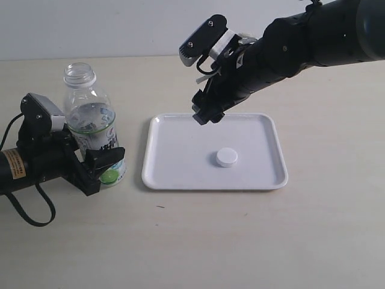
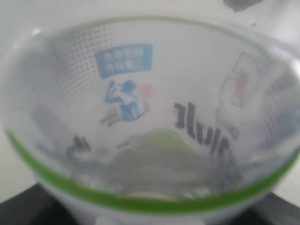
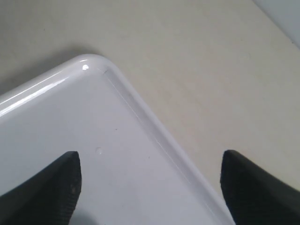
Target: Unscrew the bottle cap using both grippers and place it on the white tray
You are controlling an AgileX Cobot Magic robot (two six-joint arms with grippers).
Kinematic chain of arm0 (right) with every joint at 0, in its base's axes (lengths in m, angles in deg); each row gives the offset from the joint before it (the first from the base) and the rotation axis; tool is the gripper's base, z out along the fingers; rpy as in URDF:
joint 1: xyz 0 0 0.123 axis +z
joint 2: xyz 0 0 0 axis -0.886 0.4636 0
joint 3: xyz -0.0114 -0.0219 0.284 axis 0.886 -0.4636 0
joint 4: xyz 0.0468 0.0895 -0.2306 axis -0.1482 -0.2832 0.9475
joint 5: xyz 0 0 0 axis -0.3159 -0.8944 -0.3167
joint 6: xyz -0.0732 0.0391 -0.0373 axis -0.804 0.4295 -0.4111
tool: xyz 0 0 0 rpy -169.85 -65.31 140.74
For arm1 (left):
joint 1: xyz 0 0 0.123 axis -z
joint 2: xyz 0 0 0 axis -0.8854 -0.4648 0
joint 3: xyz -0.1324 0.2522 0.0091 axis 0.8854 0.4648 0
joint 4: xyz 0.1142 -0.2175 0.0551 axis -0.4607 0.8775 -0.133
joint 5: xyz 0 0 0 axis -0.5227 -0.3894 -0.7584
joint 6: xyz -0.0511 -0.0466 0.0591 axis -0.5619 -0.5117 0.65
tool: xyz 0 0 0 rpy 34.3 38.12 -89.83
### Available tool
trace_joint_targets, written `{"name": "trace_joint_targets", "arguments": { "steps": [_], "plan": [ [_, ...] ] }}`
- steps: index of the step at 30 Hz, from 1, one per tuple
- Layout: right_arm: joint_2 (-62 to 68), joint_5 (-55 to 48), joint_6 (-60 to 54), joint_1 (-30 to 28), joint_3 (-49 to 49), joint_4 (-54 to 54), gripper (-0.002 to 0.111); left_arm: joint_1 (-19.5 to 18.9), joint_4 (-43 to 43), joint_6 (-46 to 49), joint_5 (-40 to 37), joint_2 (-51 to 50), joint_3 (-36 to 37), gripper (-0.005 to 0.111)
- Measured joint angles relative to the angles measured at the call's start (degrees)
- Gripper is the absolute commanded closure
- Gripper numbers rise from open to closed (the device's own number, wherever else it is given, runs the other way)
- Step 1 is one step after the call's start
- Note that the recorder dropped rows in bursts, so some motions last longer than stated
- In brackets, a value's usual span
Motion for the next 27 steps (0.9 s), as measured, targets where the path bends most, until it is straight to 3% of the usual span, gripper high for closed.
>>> {"name": "trace_joint_targets", "arguments": {
  "steps": [13,27],
  "plan": [
    [0.0,-0.2,0.0,0.0,0.0,0.0,0.031,0.0,0.0,1.0,0.7,0.0,0.0,0.012],
    [0.0,-0.3,-0.1,0.0,0.0,0.0,0.031,0.0,0.9,1.5,0.9,0.0,0.0,0.008]
  ]
}}
